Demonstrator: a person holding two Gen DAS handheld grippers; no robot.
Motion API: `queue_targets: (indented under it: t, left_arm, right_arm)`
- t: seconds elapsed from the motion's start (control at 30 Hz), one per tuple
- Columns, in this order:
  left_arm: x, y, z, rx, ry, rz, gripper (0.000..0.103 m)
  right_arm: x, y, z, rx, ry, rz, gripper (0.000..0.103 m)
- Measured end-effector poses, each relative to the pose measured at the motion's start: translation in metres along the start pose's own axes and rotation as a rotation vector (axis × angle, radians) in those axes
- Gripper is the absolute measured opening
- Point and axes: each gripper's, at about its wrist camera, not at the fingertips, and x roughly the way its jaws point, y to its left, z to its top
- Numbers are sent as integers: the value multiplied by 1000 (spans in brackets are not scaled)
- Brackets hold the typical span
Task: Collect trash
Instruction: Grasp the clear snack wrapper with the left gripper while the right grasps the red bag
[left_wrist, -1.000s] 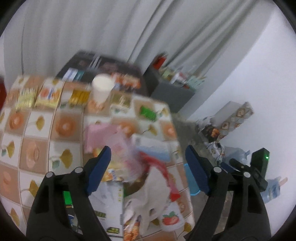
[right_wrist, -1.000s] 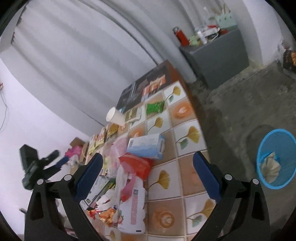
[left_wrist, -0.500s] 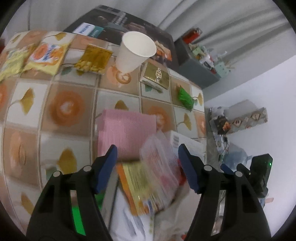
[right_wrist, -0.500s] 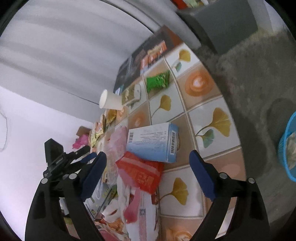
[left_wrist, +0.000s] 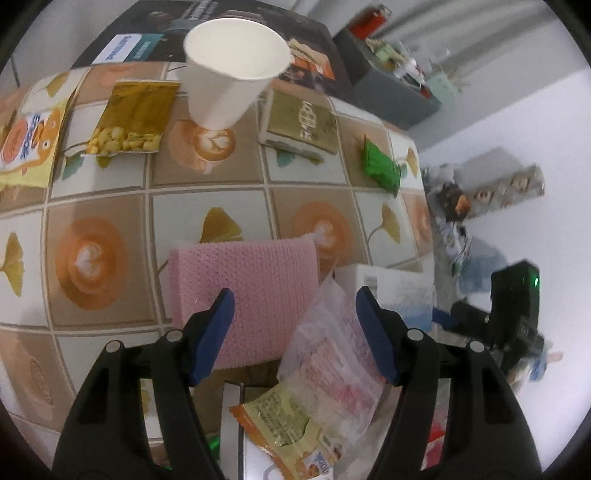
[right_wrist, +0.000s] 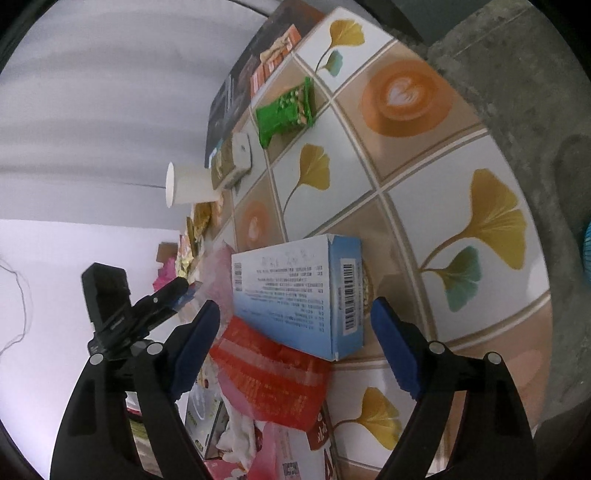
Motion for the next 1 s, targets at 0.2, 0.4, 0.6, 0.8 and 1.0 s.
queue_targets:
  t: [0.2, 0.4, 0.6, 0.8, 1.0]
  left_arm:
    - [-2, -1, -3, 37, 45, 37, 61]
    - [-1, 1, -7, 43, 60, 27, 38]
    - [-4, 0, -9, 58, 33, 11, 18]
    - [-13, -4, -10, 73, -12, -5, 4]
    - [-28, -9, -12, 81, -76, -20, 2]
  right_arm:
    - [13, 0, 3, 22, 27, 7, 81]
    - [22, 3, 7, 40, 41, 14, 77]
    - [25, 7, 7, 26, 57, -21, 66]
    - [33, 5, 6, 19, 58, -64, 36]
    - [21, 1, 6, 15, 6, -27, 14]
